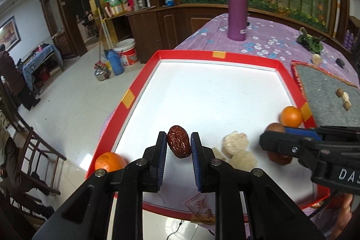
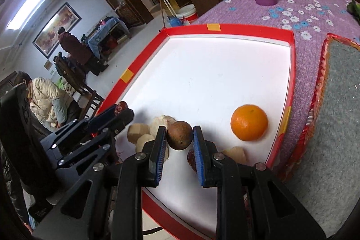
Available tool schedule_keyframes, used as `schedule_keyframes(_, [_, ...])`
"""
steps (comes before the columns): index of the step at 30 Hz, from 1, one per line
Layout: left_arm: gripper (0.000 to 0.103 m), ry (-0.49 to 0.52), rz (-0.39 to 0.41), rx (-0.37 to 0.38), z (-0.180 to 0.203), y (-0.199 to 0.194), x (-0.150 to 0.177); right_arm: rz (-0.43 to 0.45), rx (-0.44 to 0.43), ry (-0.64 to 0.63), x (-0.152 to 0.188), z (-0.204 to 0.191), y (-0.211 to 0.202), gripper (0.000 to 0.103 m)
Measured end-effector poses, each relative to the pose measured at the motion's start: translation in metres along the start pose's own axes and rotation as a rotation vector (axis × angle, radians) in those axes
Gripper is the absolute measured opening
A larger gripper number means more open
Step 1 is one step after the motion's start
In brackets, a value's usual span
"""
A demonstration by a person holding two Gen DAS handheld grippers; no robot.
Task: Organize fruits
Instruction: 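Place the longan in the white tray with the right gripper while the left gripper places the red date there, then move both grippers back over the grey mat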
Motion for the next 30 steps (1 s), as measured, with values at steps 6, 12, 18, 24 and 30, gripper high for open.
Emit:
schedule_keyframes(6, [0.081, -0.031, -0.022, -0.101, -0.006, -0.003, -0.002, 0.036, 0.018, -0.015, -0.001, -0.005, -0.013, 0.068])
schedule_keyframes(12, [0.081, -0.013, 0.008, -0.091, 0.002, -0.019, -0.010, 0.141, -0.029, 0.034, -0.009, 0.016, -0.056, 0.068])
schedule_keyframes(18, [0.081, 0.105, 0.046, -0.029, 0.047, -0.036, -0.020, 0.208, 0.033, 0.106, -0.001, 0.079, -0.099, 0.069])
schedule_keyframes(24, [0.082, 0.234, 0.082, 0.076, 0.106, -0.053, -0.032, 0.276, 0.094, 0.244, 0.006, 0.162, -0.154, 0.069])
schedule_keyframes(30, [0.082, 0.329, 0.086, 0.184, 0.165, -0.057, -0.046, 0.322, 0.136, 0.362, -0.002, 0.227, -0.195, 0.069])
Point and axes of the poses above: each gripper's, at about its wrist camera, not at the fingertips, and y roughly the way its jaws point, z to its right, x to its underside, the point moved 1 cm from there along y, roughly the way its jaws point, and after that the axes turned 12 degrees about y, right-handed, at the moved point
